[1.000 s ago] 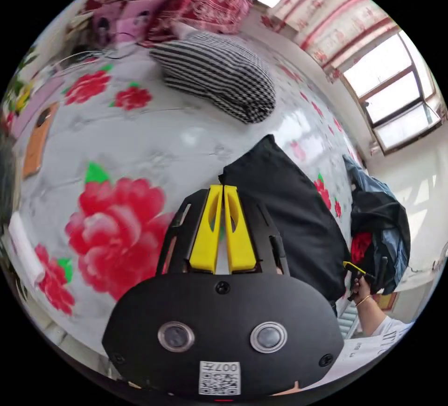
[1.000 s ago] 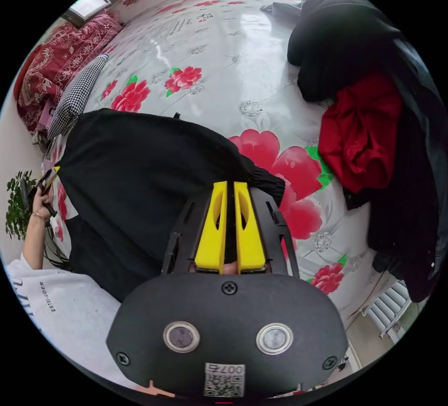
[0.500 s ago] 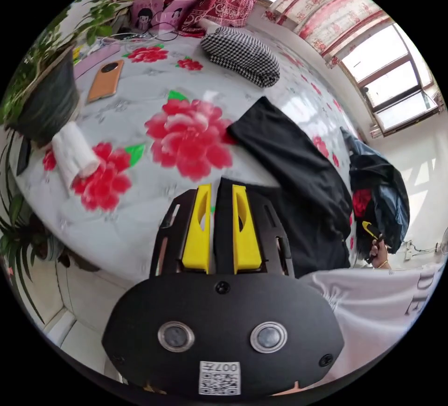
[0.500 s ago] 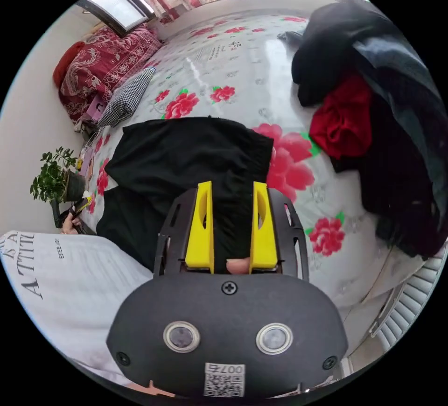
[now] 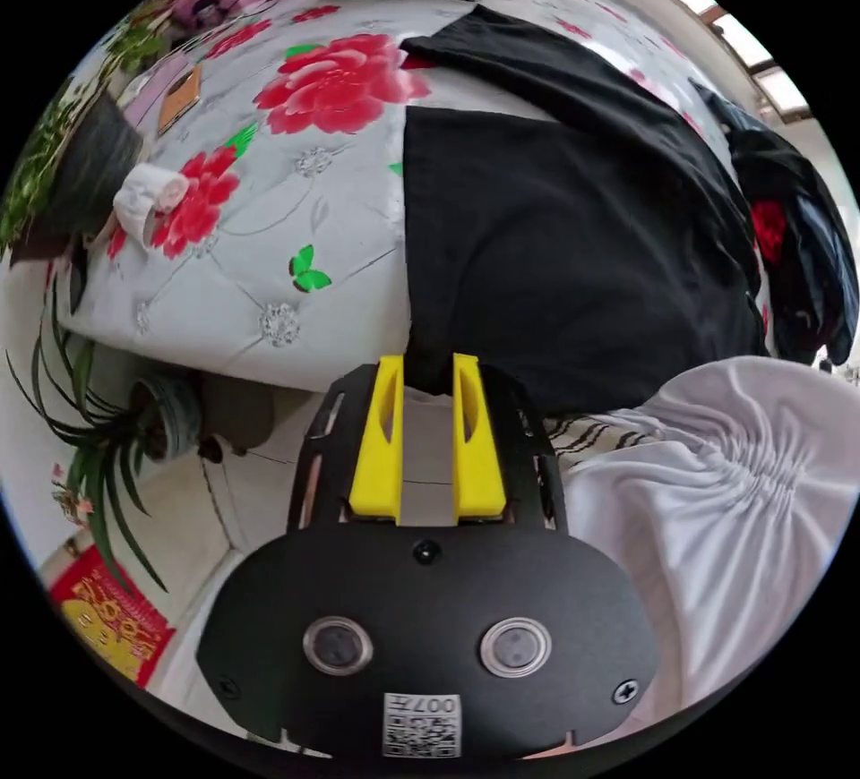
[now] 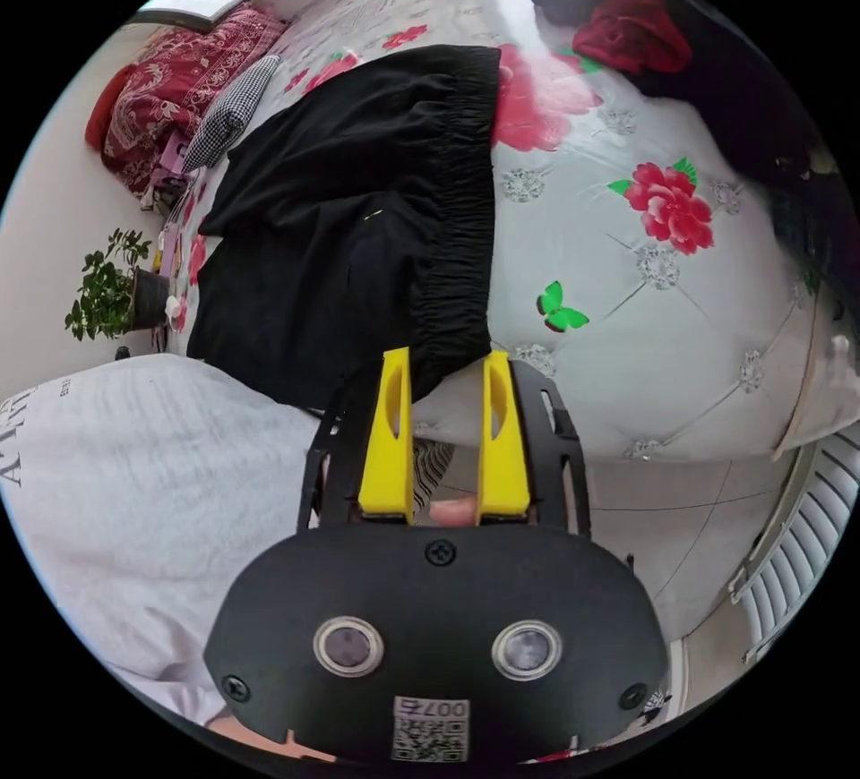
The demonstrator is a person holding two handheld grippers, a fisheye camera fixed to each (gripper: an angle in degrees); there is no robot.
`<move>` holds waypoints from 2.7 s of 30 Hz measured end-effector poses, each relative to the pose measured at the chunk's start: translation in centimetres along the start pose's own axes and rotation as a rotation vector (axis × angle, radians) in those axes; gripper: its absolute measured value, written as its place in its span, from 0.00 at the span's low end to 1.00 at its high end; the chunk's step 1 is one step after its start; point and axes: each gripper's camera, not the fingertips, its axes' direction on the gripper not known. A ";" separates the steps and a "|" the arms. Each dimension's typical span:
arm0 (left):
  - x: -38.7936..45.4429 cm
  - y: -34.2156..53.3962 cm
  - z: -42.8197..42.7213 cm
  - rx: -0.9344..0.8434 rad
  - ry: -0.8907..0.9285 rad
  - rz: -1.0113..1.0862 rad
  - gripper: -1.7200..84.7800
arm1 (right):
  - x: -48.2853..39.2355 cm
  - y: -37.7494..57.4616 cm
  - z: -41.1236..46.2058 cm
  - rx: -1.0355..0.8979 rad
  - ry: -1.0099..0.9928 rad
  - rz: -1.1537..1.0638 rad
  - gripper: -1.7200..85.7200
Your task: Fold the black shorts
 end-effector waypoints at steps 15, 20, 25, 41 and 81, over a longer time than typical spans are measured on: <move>-11.5 -0.6 -16.5 0.493 0.792 0.128 0.01 | 5.1 4.3 -16.0 0.442 -0.665 0.096 0.04; -14.2 -6.7 -18.6 0.557 0.865 0.050 0.01 | 4.2 -0.2 -19.1 0.543 -0.778 0.123 0.04; -14.2 -18.4 -19.3 0.560 0.815 -0.064 0.05 | 0.3 -10.8 -21.1 0.581 -0.629 0.115 0.07; -10.6 -24.9 -6.4 0.335 0.436 -0.048 0.12 | -2.3 -18.3 -8.9 0.388 -0.142 0.187 0.14; -1.1 -21.6 -0.6 0.263 0.255 0.076 0.11 | -3.0 -17.3 1.2 0.228 -0.032 -0.037 0.12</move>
